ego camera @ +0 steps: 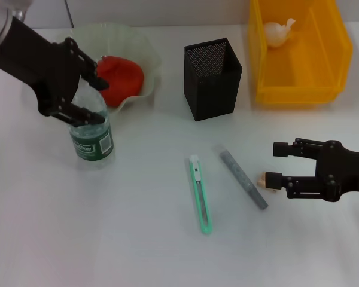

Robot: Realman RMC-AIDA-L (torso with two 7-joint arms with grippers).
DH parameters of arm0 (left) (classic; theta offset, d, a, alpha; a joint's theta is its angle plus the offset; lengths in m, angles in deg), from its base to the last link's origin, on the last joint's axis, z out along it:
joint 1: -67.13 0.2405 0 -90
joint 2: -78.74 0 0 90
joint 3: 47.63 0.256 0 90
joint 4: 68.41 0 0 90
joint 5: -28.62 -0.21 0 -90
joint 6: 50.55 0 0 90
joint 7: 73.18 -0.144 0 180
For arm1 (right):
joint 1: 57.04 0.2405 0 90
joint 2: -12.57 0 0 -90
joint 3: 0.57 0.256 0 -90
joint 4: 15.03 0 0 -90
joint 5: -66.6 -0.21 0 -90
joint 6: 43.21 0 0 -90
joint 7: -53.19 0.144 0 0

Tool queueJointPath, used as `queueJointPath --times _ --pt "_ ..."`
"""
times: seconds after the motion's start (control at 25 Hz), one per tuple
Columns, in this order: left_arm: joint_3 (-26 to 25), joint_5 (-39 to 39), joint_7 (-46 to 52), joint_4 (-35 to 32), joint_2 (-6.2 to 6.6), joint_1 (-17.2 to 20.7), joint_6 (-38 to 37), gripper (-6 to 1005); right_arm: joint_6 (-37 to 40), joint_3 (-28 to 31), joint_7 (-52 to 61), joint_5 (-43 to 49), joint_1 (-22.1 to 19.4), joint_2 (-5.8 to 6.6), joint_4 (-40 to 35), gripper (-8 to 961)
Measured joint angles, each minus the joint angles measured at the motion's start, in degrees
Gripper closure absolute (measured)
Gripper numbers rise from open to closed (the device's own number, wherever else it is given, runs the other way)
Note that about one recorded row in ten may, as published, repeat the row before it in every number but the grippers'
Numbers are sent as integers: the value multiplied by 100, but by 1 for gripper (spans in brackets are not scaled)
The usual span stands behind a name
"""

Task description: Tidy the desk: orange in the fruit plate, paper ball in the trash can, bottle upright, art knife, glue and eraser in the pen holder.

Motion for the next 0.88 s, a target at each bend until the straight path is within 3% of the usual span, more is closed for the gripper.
queueJointPath --times 0.12,0.16,0.2,0.32,0.44,0.6,0.64,0.68,0.72,0.8,0.88 --pt "-58 58 -15 -45 -11 -7 -17 427 0 -1 0 9 -7 5 0 125" --pt "-306 542 -20 -232 29 -8 -73 425 0 -1 0 13 -9 9 0 125" --pt "-306 542 -20 -232 29 -8 -73 424 1 0 0 14 -13 11 0 125" --pt "-1107 1553 -12 -319 189 -21 -42 419 1 -1 0 17 -11 17 0 126" --pt "-1780 2493 -158 -223 262 157 235 382 3 0 2 18 2 17 -3 126" --pt "-2684 4203 -652 161 274 898 1037 312 8 88 -3 -29 -1 -22 -54 126" --pt "-2684 4203 -652 161 274 898 1037 295 8 88 -3 -29 -1 -22 -54 125" --pt "-2888 5206 -1054 693 283 1462 1727 277 9 145 -24 -42 -2 -40 -67 125" --pt "-2900 5441 -1199 881 293 1579 1894 277 9 217 -60 -51 -1 -55 -69 125" --pt "-2909 6510 -2251 2125 324 2126 2579 276 30 384 -146 -212 31 -90 -47 125" --pt "-2932 6741 -2583 2426 319 2220 2686 275 43 394 -151 -328 42 -98 -32 125"
